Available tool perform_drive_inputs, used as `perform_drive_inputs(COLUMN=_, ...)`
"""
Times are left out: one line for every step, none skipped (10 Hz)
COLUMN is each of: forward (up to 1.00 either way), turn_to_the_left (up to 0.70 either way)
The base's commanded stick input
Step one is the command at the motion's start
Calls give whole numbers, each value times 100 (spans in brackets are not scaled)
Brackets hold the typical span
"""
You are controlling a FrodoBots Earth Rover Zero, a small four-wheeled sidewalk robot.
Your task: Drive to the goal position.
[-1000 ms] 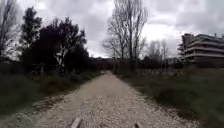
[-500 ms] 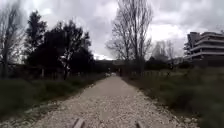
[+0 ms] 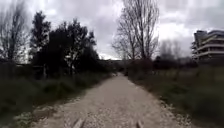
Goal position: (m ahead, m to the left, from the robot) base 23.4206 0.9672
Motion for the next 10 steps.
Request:
perform_drive_inputs(forward=50, turn_to_the_left=0)
perform_drive_inputs(forward=50, turn_to_the_left=0)
perform_drive_inputs(forward=50, turn_to_the_left=0)
perform_drive_inputs(forward=50, turn_to_the_left=-9)
perform_drive_inputs(forward=50, turn_to_the_left=-39)
perform_drive_inputs(forward=50, turn_to_the_left=0)
perform_drive_inputs(forward=50, turn_to_the_left=0)
perform_drive_inputs(forward=50, turn_to_the_left=0)
perform_drive_inputs(forward=50, turn_to_the_left=0)
perform_drive_inputs(forward=50, turn_to_the_left=0)
